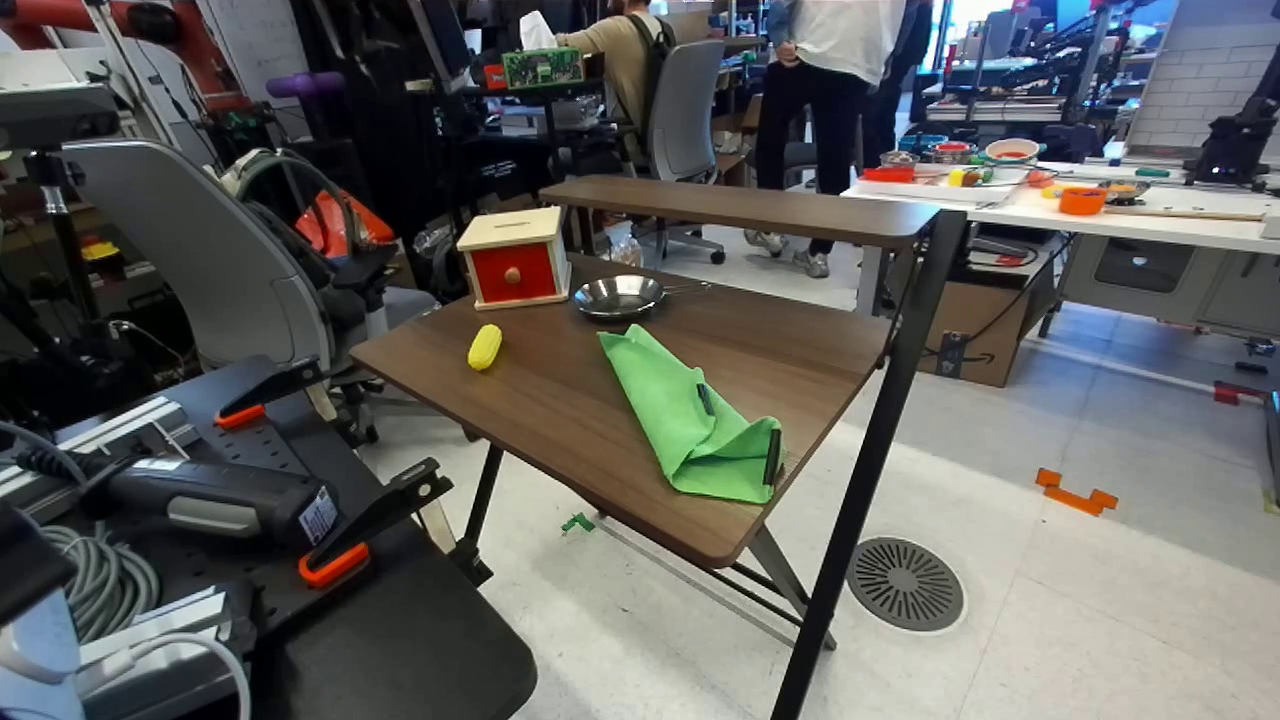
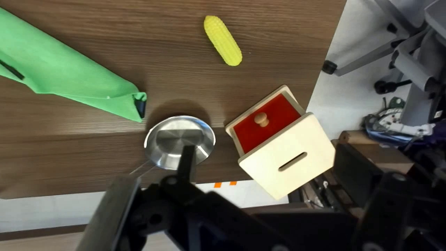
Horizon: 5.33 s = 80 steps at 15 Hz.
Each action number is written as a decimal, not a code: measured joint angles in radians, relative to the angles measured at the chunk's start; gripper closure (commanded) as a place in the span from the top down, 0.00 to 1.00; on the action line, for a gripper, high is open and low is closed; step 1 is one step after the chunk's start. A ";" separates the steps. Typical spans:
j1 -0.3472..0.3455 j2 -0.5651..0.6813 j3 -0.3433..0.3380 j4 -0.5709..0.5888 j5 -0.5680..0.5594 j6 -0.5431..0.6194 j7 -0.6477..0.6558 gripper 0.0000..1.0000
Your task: Open the chest drawer
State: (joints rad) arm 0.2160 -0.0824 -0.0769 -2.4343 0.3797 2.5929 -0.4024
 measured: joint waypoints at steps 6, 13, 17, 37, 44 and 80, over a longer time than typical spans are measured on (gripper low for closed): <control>-0.066 0.329 0.115 0.238 -0.008 -0.012 -0.146 1.00; -0.131 0.565 0.210 0.379 -0.223 -0.021 -0.167 1.00; -0.121 0.644 0.214 0.434 -0.383 -0.007 -0.147 1.00; -0.046 0.891 0.219 0.633 -0.515 0.220 0.052 0.74; -0.040 0.918 0.220 0.656 -0.538 0.220 0.052 0.20; -0.150 0.788 0.204 0.443 -0.540 0.218 0.052 1.00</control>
State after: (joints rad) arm 0.0661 0.7053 0.1271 -1.9912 -0.1604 2.8105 -0.3500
